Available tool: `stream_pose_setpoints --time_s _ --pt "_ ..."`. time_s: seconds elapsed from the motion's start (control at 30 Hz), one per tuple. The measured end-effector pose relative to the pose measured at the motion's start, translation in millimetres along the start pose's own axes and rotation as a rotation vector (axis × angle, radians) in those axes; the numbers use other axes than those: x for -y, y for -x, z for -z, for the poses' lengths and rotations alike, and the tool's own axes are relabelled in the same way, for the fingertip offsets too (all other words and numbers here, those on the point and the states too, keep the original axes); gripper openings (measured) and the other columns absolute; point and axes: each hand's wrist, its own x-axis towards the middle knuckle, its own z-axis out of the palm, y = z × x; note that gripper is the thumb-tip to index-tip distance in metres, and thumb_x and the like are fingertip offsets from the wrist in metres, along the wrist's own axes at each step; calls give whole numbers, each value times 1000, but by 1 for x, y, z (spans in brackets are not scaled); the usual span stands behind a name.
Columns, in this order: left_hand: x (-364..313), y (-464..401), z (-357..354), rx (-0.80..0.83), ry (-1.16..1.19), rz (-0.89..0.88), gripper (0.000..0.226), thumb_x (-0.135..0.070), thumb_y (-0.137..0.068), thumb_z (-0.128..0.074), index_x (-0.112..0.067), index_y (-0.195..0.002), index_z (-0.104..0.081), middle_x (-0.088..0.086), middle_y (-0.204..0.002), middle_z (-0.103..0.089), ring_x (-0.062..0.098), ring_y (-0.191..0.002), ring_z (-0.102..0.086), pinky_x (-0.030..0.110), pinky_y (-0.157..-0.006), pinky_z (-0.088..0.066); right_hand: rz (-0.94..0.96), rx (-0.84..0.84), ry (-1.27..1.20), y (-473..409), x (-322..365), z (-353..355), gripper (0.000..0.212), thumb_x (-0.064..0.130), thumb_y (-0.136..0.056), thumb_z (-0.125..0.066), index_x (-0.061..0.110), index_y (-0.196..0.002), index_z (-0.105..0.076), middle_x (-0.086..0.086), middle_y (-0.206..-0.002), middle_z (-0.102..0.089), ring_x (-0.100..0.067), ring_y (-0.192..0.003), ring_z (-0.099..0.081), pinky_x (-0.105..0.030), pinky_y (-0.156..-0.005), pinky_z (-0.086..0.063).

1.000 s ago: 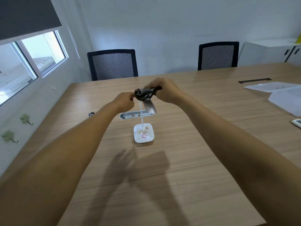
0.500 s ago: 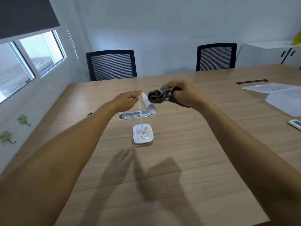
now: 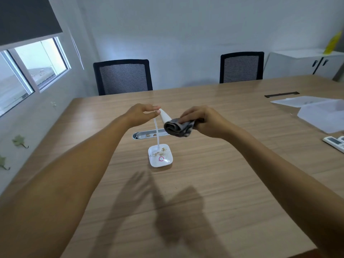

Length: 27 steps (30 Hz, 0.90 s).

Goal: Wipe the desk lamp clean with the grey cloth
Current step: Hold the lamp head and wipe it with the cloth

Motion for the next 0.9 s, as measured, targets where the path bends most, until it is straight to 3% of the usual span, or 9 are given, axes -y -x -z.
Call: stream_pose_setpoints --time_s 0.1,0.2,0.3,0.4,0.5,0.6,0.7,0.77,0.9 --pt "0 -1 1 13 15 2 41 -48 -85 -57 -35 -124 -58 -5 -144 -48 15 -137 -37 31 -110 -27 -129 -33 -167 16 -2 12 40 -23 -75 -49 -2 -101 -72 -19 -107 -67 -12 -88 -64 -4 -71 -50" --pt "0 -2 0 29 66 25 41 -47 -85 -58 -35 -124 -58 -7 -141 -51 11 -132 -42 25 -101 -31 -239 -142 -335 13 5 11 43 -25 -78 -39 -8 -105 -68 -11 -97 -63 15 -67 -62 1 -59 -46" --pt "0 -2 -3 25 101 25 41 -45 -85 -59 -33 -124 -58 -7 -139 -53 5 -125 -44 23 -99 -32 -267 -217 -425 -1 15 -1 42 -24 -79 -39 -11 -109 -65 -4 -92 -62 20 -59 -60 5 -55 -44" --pt "1 -3 -3 17 120 32 41 -44 -84 -60 -32 -123 -59 -6 -138 -55 10 -129 -45 23 -99 -33 -267 -181 -437 -8 20 -12 40 -24 -81 -40 -12 -109 -65 -8 -93 -63 16 -63 -63 0 -60 -49" --pt "2 -2 -2 30 139 42 41 -45 -83 -61 -35 -122 -59 -5 -140 -53 11 -130 -44 26 -101 -33 -222 -144 -338 -1 13 -17 41 -18 -79 -46 1 -106 -70 -19 -108 -67 -11 -90 -63 -21 -81 -54" --pt "2 -1 -1 36 157 52 40 -47 -82 -62 -37 -121 -60 -6 -140 -53 7 -123 -44 30 -104 -34 -217 -120 -349 21 -3 -14 47 -24 -73 -42 0 -102 -71 -21 -110 -65 -17 -92 -61 -4 -76 -51" --pt "1 -1 -2 23 174 54 39 -45 -83 -61 -36 -121 -60 -6 -140 -52 7 -120 -46 33 -105 -39 -242 -140 -410 35 -15 -8 58 -30 -68 -34 7 -98 -68 -13 -100 -63 2 -80 -66 -4 -68 -52" --pt "0 -1 -3 17 195 60 39 -43 -84 -62 -34 -121 -60 -6 -140 -53 5 -114 -47 33 -103 -40 -287 -210 -463 33 -17 -6 50 -29 -72 -37 2 -98 -67 -8 -97 -62 6 -74 -66 -10 -66 -54" --pt "-1 -3 -3 19 215 83 38 -42 -83 -64 -34 -120 -61 -7 -140 -53 8 -119 -47 37 -108 -39 -223 -371 -281 4 -4 -10 37 -6 -71 -54 -1 -103 -71 -11 -100 -68 -25 -98 -63 -35 -90 -51"
